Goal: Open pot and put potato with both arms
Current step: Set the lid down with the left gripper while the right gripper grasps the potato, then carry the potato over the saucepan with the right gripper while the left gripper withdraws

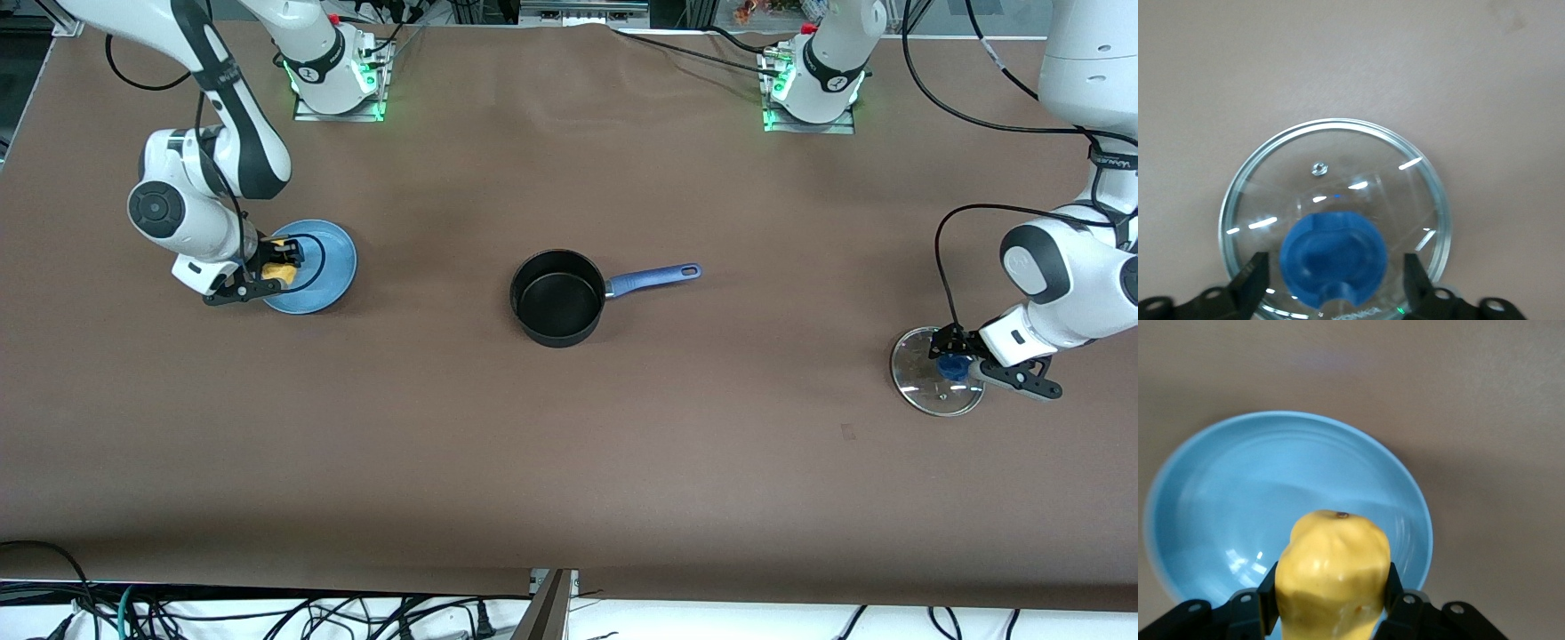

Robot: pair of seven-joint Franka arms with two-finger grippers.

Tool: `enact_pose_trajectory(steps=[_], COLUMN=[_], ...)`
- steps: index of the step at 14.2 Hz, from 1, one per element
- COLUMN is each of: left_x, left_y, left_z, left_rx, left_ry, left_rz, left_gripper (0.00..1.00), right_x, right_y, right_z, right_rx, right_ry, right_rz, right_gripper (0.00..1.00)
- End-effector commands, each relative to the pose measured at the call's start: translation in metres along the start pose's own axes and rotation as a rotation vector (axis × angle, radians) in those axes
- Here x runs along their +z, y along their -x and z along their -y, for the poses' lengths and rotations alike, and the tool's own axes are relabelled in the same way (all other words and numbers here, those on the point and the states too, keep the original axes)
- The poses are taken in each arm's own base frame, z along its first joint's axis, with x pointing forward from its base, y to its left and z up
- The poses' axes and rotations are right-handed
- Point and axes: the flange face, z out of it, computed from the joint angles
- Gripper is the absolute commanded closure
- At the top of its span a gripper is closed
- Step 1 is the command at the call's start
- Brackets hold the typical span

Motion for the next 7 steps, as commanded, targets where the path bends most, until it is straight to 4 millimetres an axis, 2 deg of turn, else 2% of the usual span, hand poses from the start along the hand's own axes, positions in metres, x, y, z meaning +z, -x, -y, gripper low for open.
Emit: enact_pose_trajectory(steps=[1, 2, 4, 6, 7], left_x=[-0.076, -0.106, -0.159, -0.207, -0.233], left_y=[-0.033, -0.040, -0.057, -0.064, -0.067], left_z=[-0.043, -0.055, -0.103, -0.136, -0.150], left_rx=[-0.087, -0.106, -0.159, -0.229, -0.262], left_ry=[0.078, 0.043, 0.007, 0.004, 0.010], left_rz=[0.039, 0.066, 0.106, 0.143, 0.145], left_gripper=[0.00, 0.00, 0.00, 0.00, 0.00], right_x=[-0.073, -0.098, -0.141, -0.163, -0.168], right_y=[-0.022, -0.033, -0.055, -0.078, -0.092], right_z=[0.039, 0.059, 0.108, 0.162, 0.198], right_rx=[0.037, 0.055, 0.084, 0.067, 0.036], right_ry=[-0.014, -0.051, -0.150, -0.181, -0.191], right_rz=[0.046, 0.063, 0.082, 0.045, 0.030], right_gripper=[0.86, 0.86, 0.86, 0.86, 0.86])
